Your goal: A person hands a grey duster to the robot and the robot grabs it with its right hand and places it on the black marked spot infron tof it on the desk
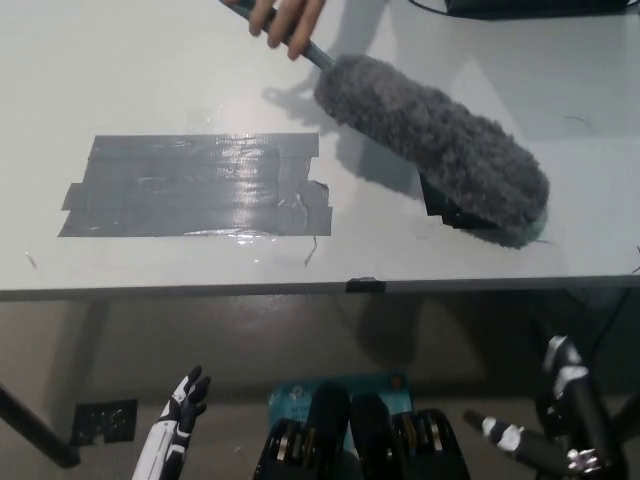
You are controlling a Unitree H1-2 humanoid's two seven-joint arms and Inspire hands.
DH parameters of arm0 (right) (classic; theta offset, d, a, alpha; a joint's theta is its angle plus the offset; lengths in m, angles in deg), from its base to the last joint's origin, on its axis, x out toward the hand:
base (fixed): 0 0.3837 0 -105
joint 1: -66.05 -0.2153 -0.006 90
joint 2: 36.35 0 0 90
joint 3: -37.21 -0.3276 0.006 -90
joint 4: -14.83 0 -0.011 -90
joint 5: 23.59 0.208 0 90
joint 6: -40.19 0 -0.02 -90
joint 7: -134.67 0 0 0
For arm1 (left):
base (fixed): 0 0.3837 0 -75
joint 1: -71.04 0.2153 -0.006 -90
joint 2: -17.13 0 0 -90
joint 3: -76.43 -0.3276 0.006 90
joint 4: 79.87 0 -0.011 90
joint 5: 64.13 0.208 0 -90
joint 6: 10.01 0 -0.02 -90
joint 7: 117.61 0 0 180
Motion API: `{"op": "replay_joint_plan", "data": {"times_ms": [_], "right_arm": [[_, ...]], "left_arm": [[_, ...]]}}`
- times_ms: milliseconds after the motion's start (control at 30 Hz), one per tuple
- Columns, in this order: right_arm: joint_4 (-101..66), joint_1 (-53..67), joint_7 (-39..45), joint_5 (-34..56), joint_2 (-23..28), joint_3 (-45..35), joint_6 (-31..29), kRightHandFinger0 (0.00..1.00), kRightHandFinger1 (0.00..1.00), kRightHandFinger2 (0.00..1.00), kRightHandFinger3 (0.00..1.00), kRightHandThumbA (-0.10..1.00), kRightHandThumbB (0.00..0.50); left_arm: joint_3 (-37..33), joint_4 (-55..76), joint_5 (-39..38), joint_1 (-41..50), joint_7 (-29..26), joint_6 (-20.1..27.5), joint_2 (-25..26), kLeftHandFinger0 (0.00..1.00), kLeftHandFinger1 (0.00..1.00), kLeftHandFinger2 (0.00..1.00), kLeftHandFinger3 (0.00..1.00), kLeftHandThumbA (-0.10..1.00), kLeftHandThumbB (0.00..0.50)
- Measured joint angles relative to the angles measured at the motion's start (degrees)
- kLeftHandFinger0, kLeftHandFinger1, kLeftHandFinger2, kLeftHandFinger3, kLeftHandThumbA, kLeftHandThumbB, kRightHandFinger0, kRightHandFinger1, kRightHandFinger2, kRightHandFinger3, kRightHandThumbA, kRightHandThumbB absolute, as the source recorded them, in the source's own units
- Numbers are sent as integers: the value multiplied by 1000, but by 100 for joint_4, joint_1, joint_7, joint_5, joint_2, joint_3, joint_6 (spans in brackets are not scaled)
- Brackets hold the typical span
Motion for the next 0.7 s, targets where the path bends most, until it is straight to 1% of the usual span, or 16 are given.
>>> {"op": "replay_joint_plan", "data": {"times_ms": [33, 133, 167, 200, 300, 333, 367, 400, 433, 500, 600, 667, 700], "right_arm": [[-282, -64, 2, -108, 38, -43, 53, 1000, 1000, 1000, 1000, 975, 371], [-884, -390, 35, -420, 170, -148, 307, 1000, 1000, 1000, 1000, 967, 376], [-1086, -597, 74, -550, 234, -172, 434, 1000, 1000, 1000, 1000, 973, 378], [-1226, -773, 103, -652, 292, -184, 516, 1000, 1000, 1000, 1000, 995, 381], [-1489, -1498, 256, -993, 496, -179, 881, 1000, 1000, 1000, 1000, 1000, 371], [-1495, -1672, 301, -1099, 537, -163, 980, 1000, 1000, 1000, 1000, 1000, 368], [-1483, -1985, 367, -1243, 601, -117, 1123, 1000, 1000, 1000, 1000, 1000, 369], [-1407, -2251, 431, -1374, 648, -52, 1251, 1000, 1000, 1000, 1000, 1000, 366], [-1320, -2449, 481, -1481, 685, 10, 1364, 1000, 1000, 1000, 1000, 1000, 378], [-962, -2994, 594, -1706, 760, 194, 1605, 1000, 1000, 1000, 1000, 1000, 381], [-147, -3712, 720, -1967, 813, 477, 1914, 1000, 1000, 1000, 1000, 1000, 406], [524, -4144, 801, -2087, 831, 651, 2107, 1000, 1000, 1000, 1000, 1000, 411], [844, -4324, 833, -2118, 836, 731, 2175, 1000, 1000, 1000, 1000, 1000, 417]], "left_arm": [[1, -2, 1, 2, 0, 0, 1, 1000, 1000, 1000, 1000, 1000, 192], [4, -14, 1, 10, 0, 0, 3, 1000, 1000, 1000, 1000, 1000, 194], [5, -19, 0, 16, 0, 0, 3, 1000, 1000, 1000, 1000, 1000, 205], [4, -25, 0, 18, 0, 0, 3, 1000, 1000, 1000, 1000, 1000, 205], [4, -44, 1, 22, 0, 0, 1, 1000, 1000, 1000, 1000, 1000, 184], [4, -47, 2, 23, 0, 0, 2, 1000, 1000, 1000, 1000, 1000, 200], [5, -59, 2, 27, 0, 0, 2, 1000, 1000, 1000, 1000, 1000, 200], [5, -72, 2, 31, 0, 0, 2, 1000, 1000, 1000, 1000, 1000, 200], [5, -80, 2, 33, 0, 0, 2, 1000, 1000, 1000, 1000, 1000, 201], [4, -85, 2, 38, 0, 0, 0, 1000, 1000, 1000, 1000, 1000, 203], [4, -87, 3, 42, 0, 0, 0, 1000, 1000, 1000, 1000, 1000, 196], [5, -86, 6, 40, -2, 0, -2, 1000, 1000, 1000, 1000, 1000, 209], [6, -86, 7, 40, -2, 0, -1, 1000, 1000, 1000, 1000, 1000, 207]]}}
